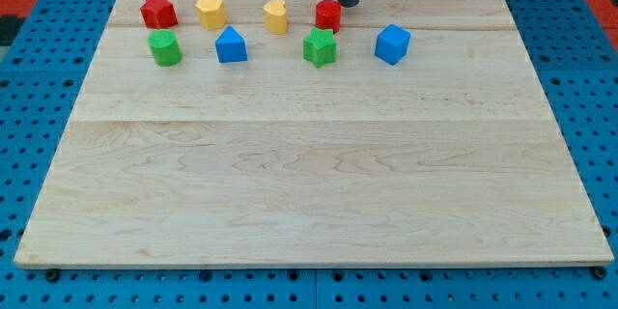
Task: Point at the blue cube
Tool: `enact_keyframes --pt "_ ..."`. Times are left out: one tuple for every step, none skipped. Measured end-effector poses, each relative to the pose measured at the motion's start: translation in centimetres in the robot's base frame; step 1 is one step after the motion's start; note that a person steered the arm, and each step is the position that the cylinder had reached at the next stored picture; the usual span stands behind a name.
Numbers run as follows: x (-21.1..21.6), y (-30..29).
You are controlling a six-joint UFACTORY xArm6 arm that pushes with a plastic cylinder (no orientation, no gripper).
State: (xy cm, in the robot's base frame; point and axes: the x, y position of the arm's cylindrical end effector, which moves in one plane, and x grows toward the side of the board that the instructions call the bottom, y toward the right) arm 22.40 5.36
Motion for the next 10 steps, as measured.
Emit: enact_keyframes --pt "0.0 3.8" --pt "0.9 12.2" --pt "3.2 16.6" --pt "7.2 16.9" --pt "8.4 17.4" --pt "8.5 17.3" --pt "4.6 16.9" --pt "2.1 13.9" --pt "2.7 9.2" --pt "3.7 6.1"
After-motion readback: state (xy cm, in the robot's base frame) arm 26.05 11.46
